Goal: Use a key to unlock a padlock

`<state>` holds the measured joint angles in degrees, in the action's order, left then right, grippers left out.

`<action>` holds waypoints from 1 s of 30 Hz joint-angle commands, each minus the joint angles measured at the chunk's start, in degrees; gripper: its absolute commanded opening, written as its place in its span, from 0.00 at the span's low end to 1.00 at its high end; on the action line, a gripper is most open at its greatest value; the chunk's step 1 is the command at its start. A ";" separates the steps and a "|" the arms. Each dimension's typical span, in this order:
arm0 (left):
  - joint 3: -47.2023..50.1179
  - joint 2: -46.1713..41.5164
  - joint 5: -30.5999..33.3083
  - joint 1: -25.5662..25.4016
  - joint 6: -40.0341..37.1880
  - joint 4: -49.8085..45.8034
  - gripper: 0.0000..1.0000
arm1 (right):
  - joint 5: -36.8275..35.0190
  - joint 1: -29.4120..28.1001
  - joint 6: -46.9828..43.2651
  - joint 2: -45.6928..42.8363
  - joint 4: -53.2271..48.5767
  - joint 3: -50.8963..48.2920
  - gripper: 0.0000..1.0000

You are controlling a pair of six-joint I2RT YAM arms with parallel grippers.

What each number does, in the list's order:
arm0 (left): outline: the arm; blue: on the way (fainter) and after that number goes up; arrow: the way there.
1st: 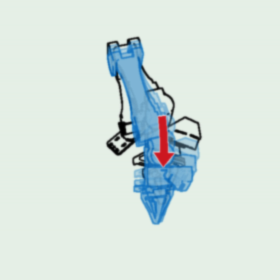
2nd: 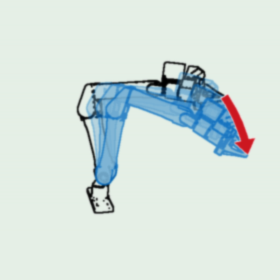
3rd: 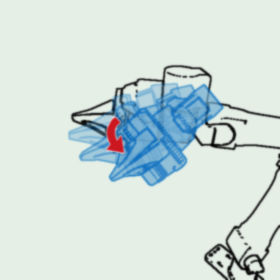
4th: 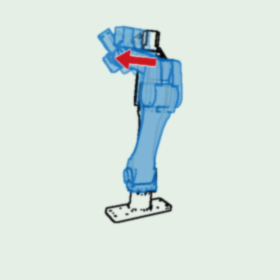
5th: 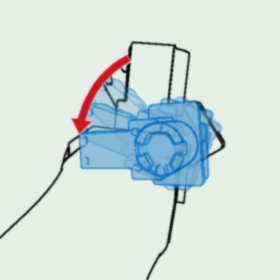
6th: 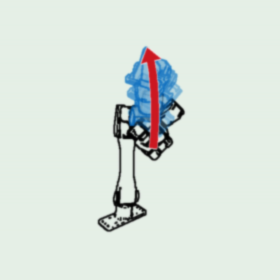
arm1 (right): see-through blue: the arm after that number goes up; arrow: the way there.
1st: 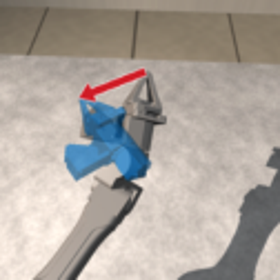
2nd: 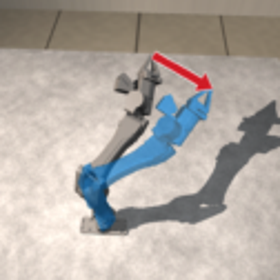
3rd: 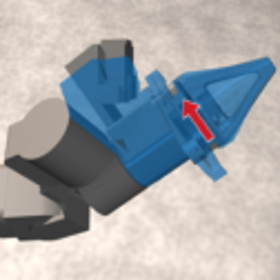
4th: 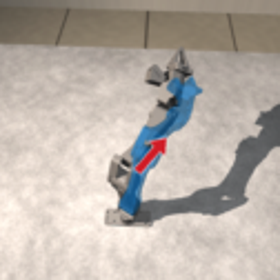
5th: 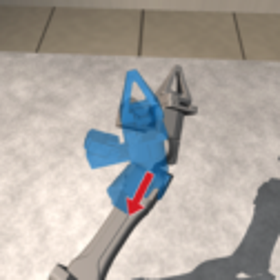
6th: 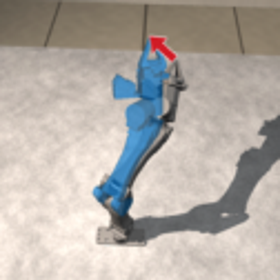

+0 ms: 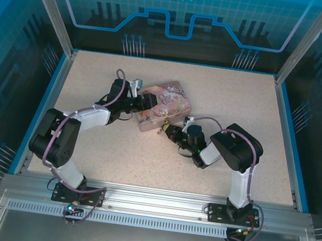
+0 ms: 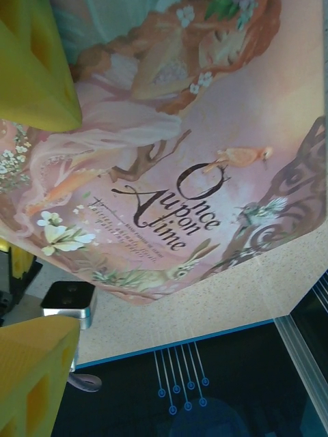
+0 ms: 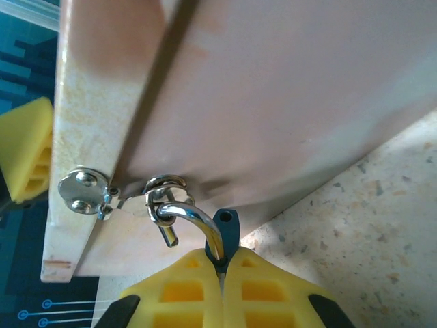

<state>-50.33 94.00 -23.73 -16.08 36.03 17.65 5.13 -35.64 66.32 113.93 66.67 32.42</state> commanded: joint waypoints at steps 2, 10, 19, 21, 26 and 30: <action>2.99 -1.10 0.48 -0.75 0.84 -4.49 0.73 | -4.11 1.96 2.90 -2.11 -7.03 -0.88 0.05; 5.21 -5.34 3.71 -3.87 -1.33 -7.90 0.73 | -4.68 3.98 2.88 -6.28 -15.38 -0.66 0.05; 6.61 -4.99 4.16 -4.11 -2.80 -8.84 0.73 | -3.28 5.65 -1.21 -10.02 -28.92 3.80 0.05; 6.84 -5.22 4.38 -4.13 -2.94 -8.86 0.73 | -3.22 6.09 -2.02 -10.59 -32.10 4.90 0.05; 6.93 -5.29 4.48 -4.05 -3.25 -9.50 0.74 | -2.47 7.41 -3.09 -11.38 -31.88 5.05 0.04; 7.47 -5.61 4.53 -4.03 -3.16 -9.63 0.74 | -1.43 7.95 -3.70 -11.47 -31.67 5.61 0.05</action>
<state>-45.67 88.38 -21.93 -20.53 34.09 15.40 7.35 -30.37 63.64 103.50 38.79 37.41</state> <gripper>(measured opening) 0.736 0.048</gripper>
